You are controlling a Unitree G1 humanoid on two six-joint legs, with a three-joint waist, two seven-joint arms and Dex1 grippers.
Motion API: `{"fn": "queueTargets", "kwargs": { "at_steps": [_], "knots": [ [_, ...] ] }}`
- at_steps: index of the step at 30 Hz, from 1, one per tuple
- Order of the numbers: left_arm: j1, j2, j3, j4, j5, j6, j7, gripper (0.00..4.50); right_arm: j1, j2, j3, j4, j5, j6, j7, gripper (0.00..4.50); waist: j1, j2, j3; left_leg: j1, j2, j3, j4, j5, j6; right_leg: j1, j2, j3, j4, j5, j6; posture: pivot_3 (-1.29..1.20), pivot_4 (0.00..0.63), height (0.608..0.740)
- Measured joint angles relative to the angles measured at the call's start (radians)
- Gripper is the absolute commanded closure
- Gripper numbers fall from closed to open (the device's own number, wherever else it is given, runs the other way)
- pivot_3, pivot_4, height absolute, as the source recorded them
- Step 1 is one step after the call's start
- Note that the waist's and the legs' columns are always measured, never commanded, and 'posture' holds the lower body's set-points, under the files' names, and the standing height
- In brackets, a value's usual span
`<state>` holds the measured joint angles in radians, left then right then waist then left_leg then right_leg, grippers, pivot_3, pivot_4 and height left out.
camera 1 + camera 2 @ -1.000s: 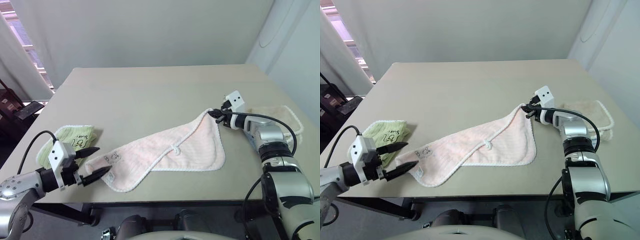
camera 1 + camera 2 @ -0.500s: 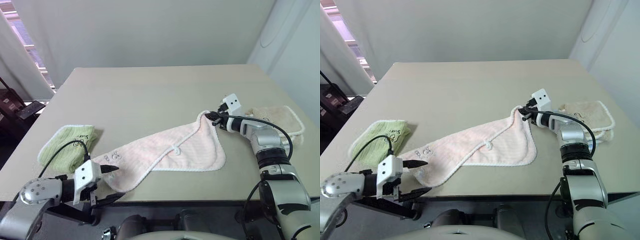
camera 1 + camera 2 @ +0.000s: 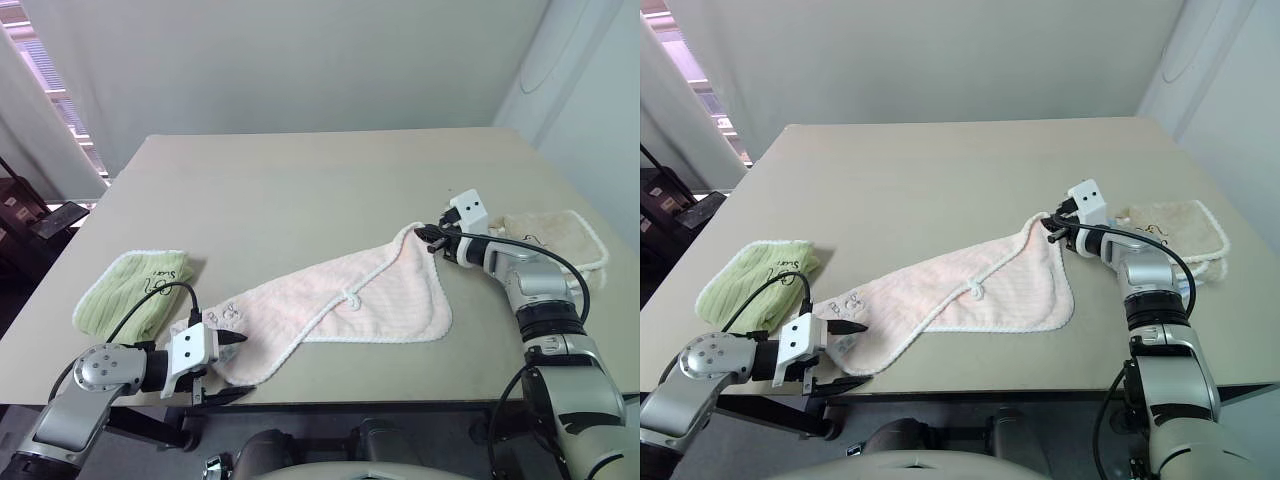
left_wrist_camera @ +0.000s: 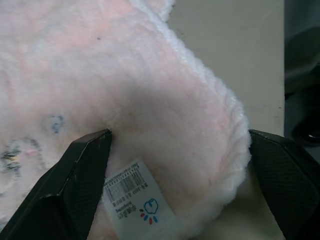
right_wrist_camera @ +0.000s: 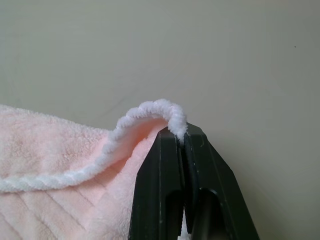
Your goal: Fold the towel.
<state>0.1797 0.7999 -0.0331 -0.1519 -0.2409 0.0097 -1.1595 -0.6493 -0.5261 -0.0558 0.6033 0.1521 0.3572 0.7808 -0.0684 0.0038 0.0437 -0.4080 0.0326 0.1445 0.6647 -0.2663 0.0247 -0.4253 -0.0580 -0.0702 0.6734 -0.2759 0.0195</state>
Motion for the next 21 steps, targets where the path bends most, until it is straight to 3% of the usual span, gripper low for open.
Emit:
{"fn": "queueTargets", "kwargs": {
  "at_steps": [12, 21],
  "knots": [
    [-0.01, 0.002, -0.073, -0.098, 0.045, 0.004, 0.017, 0.0, 0.019, -0.003, -0.001, -0.033, 0.012, 0.007, -0.002, 4.46, 0.001, 0.0, 0.0, 0.0, 0.0, 0.0, 0.0, 0.001, 0.002, 0.0, 0.001, 0.0, 0.0, 0.0, 0.0, 0.0, 0.0, 0.724],
    [-0.006, 0.03, -0.067, -0.169, 0.037, 0.085, 0.031, 0.0, 0.008, -0.009, -0.081, -0.269, 0.147, 0.151, 0.002, 4.46, 0.001, 0.0, 0.0, 0.0, 0.0, 0.0, 0.0, 0.002, 0.003, 0.0, 0.001, 0.0, 0.0, 0.0, 0.001, 0.0, 0.0, 0.724]
  ]
}}
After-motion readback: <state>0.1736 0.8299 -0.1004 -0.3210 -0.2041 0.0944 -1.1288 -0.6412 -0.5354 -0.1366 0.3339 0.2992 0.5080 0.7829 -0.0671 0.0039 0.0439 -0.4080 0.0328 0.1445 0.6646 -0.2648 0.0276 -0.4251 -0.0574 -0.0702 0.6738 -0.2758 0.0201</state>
